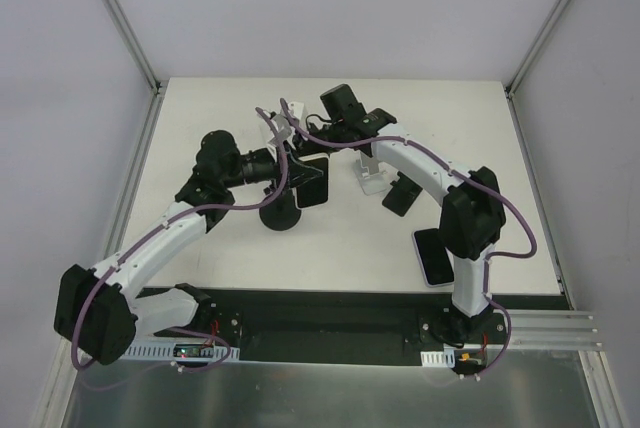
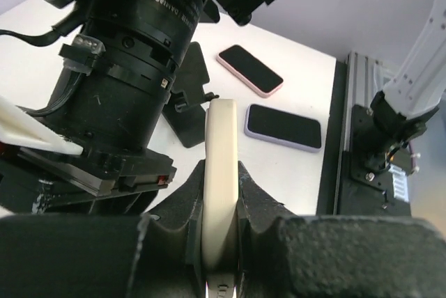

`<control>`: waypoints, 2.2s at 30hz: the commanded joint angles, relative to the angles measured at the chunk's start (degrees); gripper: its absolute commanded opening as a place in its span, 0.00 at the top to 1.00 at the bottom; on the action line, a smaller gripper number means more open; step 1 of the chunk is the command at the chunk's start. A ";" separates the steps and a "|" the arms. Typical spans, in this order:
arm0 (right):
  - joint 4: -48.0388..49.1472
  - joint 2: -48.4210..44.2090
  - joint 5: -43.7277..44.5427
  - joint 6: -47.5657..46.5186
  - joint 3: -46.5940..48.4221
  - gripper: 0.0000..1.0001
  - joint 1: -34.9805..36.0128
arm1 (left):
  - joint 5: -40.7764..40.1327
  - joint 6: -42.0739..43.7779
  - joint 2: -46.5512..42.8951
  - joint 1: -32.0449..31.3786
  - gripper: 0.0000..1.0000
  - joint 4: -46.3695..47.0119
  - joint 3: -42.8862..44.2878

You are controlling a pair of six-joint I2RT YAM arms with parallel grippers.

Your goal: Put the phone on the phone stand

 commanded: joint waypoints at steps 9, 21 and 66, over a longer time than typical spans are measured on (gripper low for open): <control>0.36 -4.03 -9.89 -2.85 -2.09 1.00 -1.88 | 14.47 4.88 8.51 2.80 1.00 29.81 0.21; 1.77 -4.91 -10.68 -2.41 -3.58 0.99 -3.02 | 17.99 1.63 12.20 6.15 1.00 34.21 -1.99; 49.84 -29.52 81.15 42.32 -40.32 1.00 25.97 | -87.65 12.88 2.88 -11.60 1.00 14.77 -15.70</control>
